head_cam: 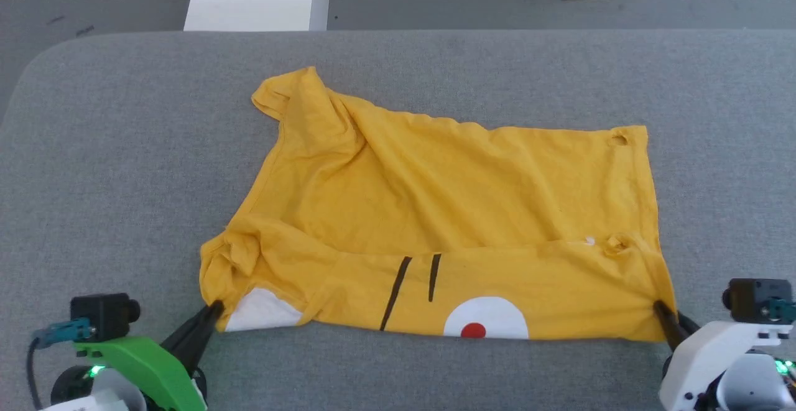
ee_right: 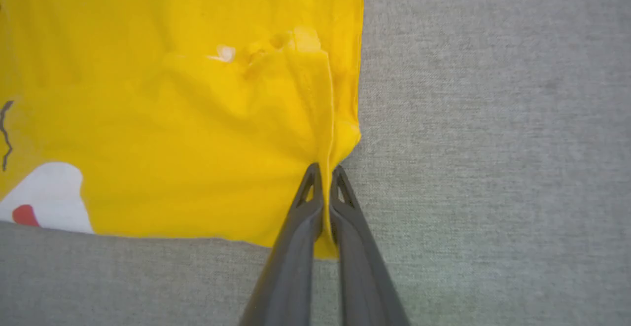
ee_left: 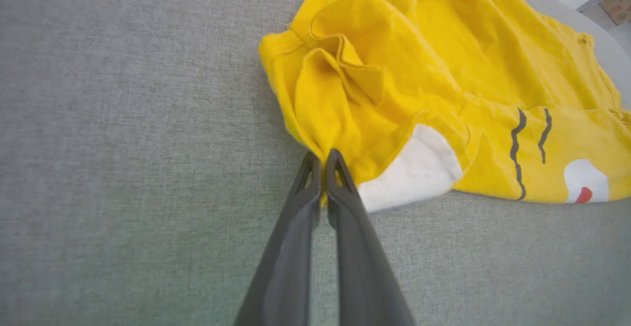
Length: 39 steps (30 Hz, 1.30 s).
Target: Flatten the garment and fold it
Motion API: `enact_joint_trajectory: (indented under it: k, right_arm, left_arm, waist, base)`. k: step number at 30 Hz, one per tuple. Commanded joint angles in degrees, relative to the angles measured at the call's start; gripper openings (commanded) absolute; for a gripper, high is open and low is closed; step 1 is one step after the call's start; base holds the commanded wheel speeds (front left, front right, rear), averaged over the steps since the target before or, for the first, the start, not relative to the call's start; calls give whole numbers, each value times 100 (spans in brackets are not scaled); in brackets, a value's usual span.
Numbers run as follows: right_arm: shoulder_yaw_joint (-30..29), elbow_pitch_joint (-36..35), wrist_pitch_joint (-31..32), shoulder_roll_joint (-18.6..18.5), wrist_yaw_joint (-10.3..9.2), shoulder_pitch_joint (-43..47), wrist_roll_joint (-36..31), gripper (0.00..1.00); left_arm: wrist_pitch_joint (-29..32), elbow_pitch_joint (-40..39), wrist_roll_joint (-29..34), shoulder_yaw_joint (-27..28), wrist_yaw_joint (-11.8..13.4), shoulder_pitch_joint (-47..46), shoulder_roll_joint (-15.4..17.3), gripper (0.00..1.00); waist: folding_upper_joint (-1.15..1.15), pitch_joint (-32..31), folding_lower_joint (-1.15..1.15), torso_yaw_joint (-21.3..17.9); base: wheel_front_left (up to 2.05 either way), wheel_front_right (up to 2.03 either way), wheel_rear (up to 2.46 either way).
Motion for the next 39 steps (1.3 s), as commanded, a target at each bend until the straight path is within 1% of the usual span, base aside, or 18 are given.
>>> enact_joint_trajectory:
  k: [1,7,12,16,19,22,28,29,30,31,32,33,34,35,39]
  right_arm:
    - [-88,-111,48,4,-8,-102,43,0]
    - [-474,-624,462,4,-8,118,120,0]
    - [-695,-952,873,4,-8,556,330,0]
    - [-802,-1045,1064,4,-8,871,540,0]
    - [-836,-989,1067,4,-8,1033,596,0]
    - [-779,-819,994,4,-8,1126,507,0]
    - [-541,-220,754,4,-8,1089,549,0]
    - [-482,-59,647,4,-8,1036,543,4]
    - [-460,35,592,4,-8,997,546,23]
    - [-460,104,540,4,-8,961,547,54]
    - [-463,156,473,4,-8,923,539,100]
    - [-466,210,399,4,-8,877,529,100]
    - [-468,247,359,4,-8,840,534,100]
    - [-468,250,333,4,-8,816,540,100]
    - [-558,28,258,4,-8,757,591,100]
  left_arm:
    - [30,-67,-114,87,-24,114,61,0]
    - [263,-569,-549,337,101,655,218,0]
    - [459,-1011,-740,434,321,1208,316,0]
    - [608,-1251,-833,418,481,1583,345,0]
    - [673,-1303,-870,368,570,1743,312,0]
    - [715,-1182,-933,252,605,1790,188,0]
    - [710,-480,-950,-5,473,1521,-62,0]
    - [654,-295,-949,-27,419,1392,-132,0]
    - [602,-211,-925,-25,392,1323,-153,0]
    - [551,-144,-895,-14,383,1270,-164,11]
    - [503,-78,-866,-7,366,1222,-171,34]
    - [467,-10,-854,-2,338,1175,-178,52]
    - [442,33,-864,13,315,1139,-183,91]
    - [425,51,-875,32,300,1117,-180,100]
    - [332,-27,-902,170,265,1128,-88,100]
  waist:
    - [0,-124,0,-19]
    - [0,-396,0,-39]
    - [0,-572,0,-45]
    - [0,-643,0,-42]
    - [0,-674,0,-37]
    - [0,-697,0,-37]
    - [0,-716,0,-38]
    - [0,-712,0,-42]
    - [0,-709,0,-44]
    - [0,-707,0,-46]
    - [0,-705,0,-48]
    - [0,-702,0,-51]
    - [0,-701,0,-53]
    - [0,-701,0,-54]
    - [0,-708,0,-61]
  base:
    - [0,0,0]
    - [0,0,0]
    - [0,0,0]
    - [0,0,0]
    - [0,0,0]
    - [0,0,0]
    - [0,0,0]
    - [0,0,0]
    - [0,0,0]
    - [0,0,0]
    - [0,0,0]
    - [0,0,0]
    - [0,0,0]
    - [0,0,0]
    - [0,0,0]
